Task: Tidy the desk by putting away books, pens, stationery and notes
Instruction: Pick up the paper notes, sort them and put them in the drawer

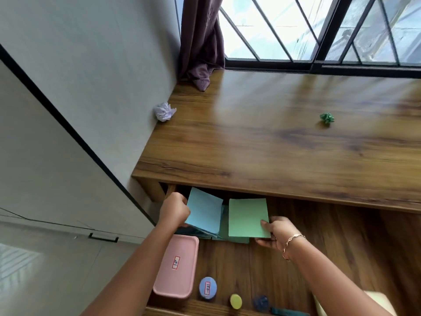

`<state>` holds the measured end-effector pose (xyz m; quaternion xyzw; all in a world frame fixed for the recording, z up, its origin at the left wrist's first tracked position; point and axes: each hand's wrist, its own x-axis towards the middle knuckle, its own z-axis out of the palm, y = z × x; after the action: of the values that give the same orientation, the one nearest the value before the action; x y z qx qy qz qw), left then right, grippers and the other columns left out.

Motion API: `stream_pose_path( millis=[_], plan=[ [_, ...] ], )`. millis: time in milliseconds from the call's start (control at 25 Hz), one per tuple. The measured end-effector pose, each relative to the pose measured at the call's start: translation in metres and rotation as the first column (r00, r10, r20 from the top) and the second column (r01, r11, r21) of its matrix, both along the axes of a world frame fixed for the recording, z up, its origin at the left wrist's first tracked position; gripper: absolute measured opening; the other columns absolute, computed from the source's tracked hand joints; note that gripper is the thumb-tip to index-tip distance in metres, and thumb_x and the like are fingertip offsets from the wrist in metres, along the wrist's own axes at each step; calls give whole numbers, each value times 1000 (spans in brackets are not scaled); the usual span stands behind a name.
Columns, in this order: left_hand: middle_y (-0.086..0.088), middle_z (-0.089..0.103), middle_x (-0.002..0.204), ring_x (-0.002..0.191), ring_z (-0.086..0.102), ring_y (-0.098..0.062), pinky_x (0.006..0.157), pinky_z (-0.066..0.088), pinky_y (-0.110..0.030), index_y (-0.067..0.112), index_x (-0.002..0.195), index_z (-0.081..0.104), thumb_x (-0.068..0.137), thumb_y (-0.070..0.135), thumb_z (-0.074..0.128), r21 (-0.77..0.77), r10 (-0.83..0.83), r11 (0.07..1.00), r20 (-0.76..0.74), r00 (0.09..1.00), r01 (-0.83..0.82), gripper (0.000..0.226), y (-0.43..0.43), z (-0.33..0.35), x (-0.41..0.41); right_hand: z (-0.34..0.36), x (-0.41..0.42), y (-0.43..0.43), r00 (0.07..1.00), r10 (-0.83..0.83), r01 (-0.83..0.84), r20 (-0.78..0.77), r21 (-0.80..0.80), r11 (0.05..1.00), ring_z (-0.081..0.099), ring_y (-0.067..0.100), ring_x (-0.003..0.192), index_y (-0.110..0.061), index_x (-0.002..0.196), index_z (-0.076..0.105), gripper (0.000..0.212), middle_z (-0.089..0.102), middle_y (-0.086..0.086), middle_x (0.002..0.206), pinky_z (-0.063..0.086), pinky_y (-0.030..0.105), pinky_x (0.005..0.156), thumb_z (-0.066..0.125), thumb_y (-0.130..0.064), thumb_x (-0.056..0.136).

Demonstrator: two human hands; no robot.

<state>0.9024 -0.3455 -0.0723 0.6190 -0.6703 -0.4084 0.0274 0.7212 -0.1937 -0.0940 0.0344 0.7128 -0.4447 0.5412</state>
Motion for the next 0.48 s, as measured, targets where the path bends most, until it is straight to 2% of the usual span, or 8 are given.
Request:
stream_pose_path(
  millis=[80,120,200,360,480],
  plan=[
    [-22,66,102,93,63,-37,76,56,-37,-3,94,63,83,-1,52,-96,-64,992,118,991,76,16,-1,-2,-6,-14,-1,-11,997,-27,29,-68,22,999,55,32,86,0,134,32,44,53,18,98,52,29,38,48,-1,93],
    [-21,65,104,97,61,-36,76,52,-33,-2,97,62,85,1,50,-117,-89,987,179,980,111,17,0,0,-9,-19,-1,-16,996,-24,28,-92,37,999,54,33,93,0,134,32,45,51,19,105,54,34,45,49,-1,92],
    [-20,63,111,106,58,-35,78,45,-33,-1,104,58,89,2,46,-153,-105,977,278,955,152,20,3,2,-13,-28,2,-23,992,8,0,-126,67,998,54,35,105,1,134,34,46,51,20,111,51,36,53,50,-2,92],
    [-19,60,119,113,55,-34,85,46,-34,-3,114,53,92,-1,43,-210,-130,949,424,896,237,25,11,-1,-15,-34,13,-29,957,165,-138,-237,123,983,57,29,98,-2,135,38,47,54,16,109,48,27,47,52,-2,91],
    [-18,58,123,115,56,-32,87,47,-33,-2,121,49,92,-3,41,-191,-164,932,533,830,307,30,16,-3,-16,-37,15,-28,887,273,-228,-371,161,960,62,30,97,-8,135,43,50,59,16,113,50,20,41,58,-3,87]
  ],
)
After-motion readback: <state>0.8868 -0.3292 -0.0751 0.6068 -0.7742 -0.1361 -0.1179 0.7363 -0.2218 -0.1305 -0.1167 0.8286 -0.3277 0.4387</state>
